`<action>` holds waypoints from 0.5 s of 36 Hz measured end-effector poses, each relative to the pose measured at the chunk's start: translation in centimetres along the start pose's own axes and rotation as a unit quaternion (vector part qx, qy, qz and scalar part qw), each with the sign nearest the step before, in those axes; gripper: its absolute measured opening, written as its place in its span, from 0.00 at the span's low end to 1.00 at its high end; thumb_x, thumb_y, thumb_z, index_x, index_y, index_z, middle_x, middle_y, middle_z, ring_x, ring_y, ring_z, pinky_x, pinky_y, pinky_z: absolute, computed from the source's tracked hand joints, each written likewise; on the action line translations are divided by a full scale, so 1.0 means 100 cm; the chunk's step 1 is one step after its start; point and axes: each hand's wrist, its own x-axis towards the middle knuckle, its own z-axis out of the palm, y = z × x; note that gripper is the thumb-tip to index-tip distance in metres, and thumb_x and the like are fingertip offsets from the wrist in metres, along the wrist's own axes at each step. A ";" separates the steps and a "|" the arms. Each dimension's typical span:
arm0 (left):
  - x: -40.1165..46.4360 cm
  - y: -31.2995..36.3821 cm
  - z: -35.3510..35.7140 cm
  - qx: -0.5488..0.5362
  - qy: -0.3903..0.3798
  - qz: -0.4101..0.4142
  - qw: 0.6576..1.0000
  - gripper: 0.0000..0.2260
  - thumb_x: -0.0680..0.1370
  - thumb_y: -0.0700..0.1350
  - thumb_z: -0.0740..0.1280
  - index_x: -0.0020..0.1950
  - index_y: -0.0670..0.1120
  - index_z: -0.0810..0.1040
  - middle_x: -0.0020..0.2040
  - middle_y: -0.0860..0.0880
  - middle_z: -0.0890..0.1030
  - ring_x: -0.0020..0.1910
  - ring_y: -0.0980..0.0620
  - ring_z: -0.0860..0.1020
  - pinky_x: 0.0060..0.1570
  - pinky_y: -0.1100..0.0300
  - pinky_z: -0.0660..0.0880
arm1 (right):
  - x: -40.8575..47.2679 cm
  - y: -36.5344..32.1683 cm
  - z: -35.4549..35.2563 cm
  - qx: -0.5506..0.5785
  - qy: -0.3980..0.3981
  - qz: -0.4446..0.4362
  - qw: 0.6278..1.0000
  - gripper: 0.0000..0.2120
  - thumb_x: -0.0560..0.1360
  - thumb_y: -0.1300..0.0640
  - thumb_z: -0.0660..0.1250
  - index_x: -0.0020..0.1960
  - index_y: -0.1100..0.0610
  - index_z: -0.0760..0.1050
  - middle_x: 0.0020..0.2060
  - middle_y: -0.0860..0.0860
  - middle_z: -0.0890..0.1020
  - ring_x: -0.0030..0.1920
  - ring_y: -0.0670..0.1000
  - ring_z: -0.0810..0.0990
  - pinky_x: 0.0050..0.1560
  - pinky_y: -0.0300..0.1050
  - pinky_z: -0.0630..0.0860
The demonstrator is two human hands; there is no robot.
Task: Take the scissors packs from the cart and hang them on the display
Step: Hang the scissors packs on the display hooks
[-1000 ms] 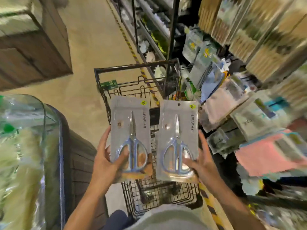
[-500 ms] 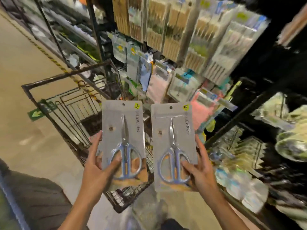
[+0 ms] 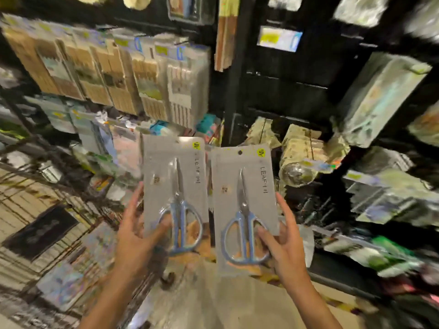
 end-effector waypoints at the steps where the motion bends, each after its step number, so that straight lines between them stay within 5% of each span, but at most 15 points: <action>1: -0.003 -0.001 0.026 -0.012 -0.004 0.002 1.000 0.39 0.74 0.30 0.72 0.78 0.60 0.67 0.63 0.48 0.84 0.48 0.56 0.86 0.42 0.64 0.82 | 0.000 -0.003 -0.023 0.001 0.013 -0.004 1.000 0.34 0.79 0.66 0.67 0.78 0.43 0.61 0.69 0.49 0.79 0.66 0.51 0.80 0.63 0.49 0.80; 4: -0.014 0.002 0.091 -0.012 -0.026 0.020 0.999 0.39 0.75 0.31 0.73 0.77 0.62 0.68 0.64 0.52 0.84 0.58 0.52 0.84 0.51 0.61 0.83 | 0.002 -0.007 -0.082 0.013 0.053 -0.009 0.998 0.34 0.79 0.66 0.68 0.78 0.42 0.62 0.70 0.46 0.78 0.67 0.49 0.79 0.63 0.48 0.79; 7: -0.027 0.017 0.154 0.006 -0.063 0.054 0.997 0.36 0.76 0.32 0.72 0.76 0.61 0.66 0.58 0.73 0.81 0.58 0.63 0.82 0.51 0.71 0.79 | 0.004 -0.014 -0.140 0.026 0.086 -0.028 0.996 0.34 0.78 0.68 0.67 0.78 0.47 0.62 0.68 0.42 0.78 0.65 0.45 0.80 0.56 0.38 0.80; 14: -0.036 0.028 0.254 0.005 -0.121 0.064 0.991 0.39 0.73 0.38 0.75 0.77 0.64 0.67 0.65 0.54 0.83 0.63 0.53 0.82 0.59 0.59 0.81 | 0.010 -0.024 -0.242 0.024 0.140 -0.042 0.989 0.33 0.78 0.70 0.67 0.78 0.48 0.63 0.64 0.38 0.81 0.64 0.43 0.80 0.56 0.36 0.79; 18: -0.034 0.038 0.291 -0.008 -0.163 0.057 0.985 0.40 0.71 0.42 0.81 0.73 0.71 0.68 0.69 0.56 0.80 0.66 0.52 0.80 0.66 0.40 0.76 | 0.015 -0.040 -0.276 0.036 0.148 -0.041 0.987 0.32 0.79 0.71 0.65 0.77 0.50 0.62 0.52 0.29 0.83 0.52 0.36 0.84 0.44 0.29 0.79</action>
